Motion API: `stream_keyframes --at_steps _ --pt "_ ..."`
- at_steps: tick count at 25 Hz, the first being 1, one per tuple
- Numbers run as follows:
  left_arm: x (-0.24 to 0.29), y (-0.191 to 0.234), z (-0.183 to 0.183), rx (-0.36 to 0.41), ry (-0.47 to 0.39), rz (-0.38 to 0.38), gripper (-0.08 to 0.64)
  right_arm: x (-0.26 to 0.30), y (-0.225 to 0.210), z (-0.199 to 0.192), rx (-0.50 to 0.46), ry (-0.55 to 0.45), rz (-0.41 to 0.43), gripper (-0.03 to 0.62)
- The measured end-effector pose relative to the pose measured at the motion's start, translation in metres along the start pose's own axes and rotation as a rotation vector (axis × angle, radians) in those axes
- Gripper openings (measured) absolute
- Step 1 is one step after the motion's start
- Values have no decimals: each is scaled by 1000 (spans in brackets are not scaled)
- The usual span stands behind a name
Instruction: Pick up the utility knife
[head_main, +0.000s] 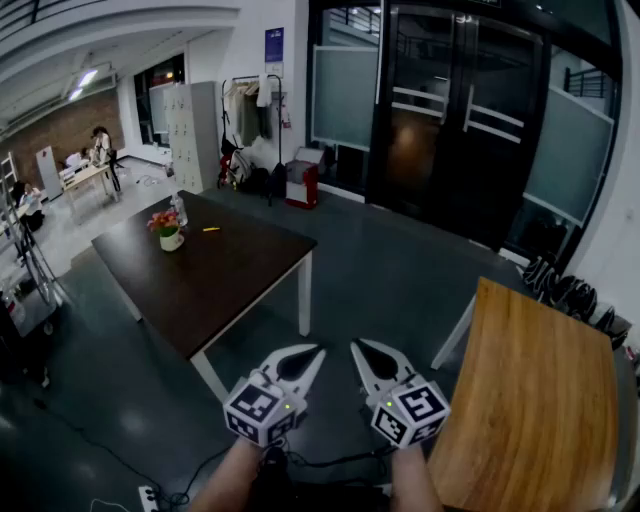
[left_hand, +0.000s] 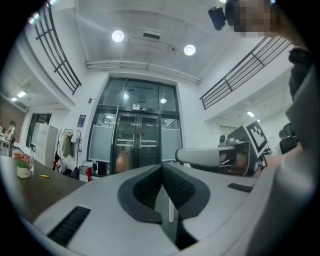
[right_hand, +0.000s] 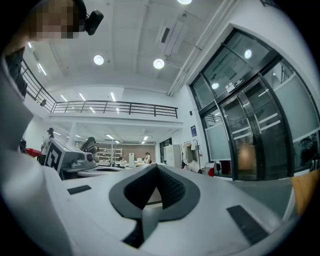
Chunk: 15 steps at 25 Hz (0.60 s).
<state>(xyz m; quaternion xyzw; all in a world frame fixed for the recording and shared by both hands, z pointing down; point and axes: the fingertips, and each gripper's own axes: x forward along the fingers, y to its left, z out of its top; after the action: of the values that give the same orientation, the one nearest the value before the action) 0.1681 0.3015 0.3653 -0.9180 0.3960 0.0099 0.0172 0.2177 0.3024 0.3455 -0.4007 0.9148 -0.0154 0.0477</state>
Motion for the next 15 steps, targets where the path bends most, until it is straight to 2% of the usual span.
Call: stream_keyframes --at_steps 15 --pt "3 8 -2 7 0 5 0 9 -3 -5 3 -13 28 3"
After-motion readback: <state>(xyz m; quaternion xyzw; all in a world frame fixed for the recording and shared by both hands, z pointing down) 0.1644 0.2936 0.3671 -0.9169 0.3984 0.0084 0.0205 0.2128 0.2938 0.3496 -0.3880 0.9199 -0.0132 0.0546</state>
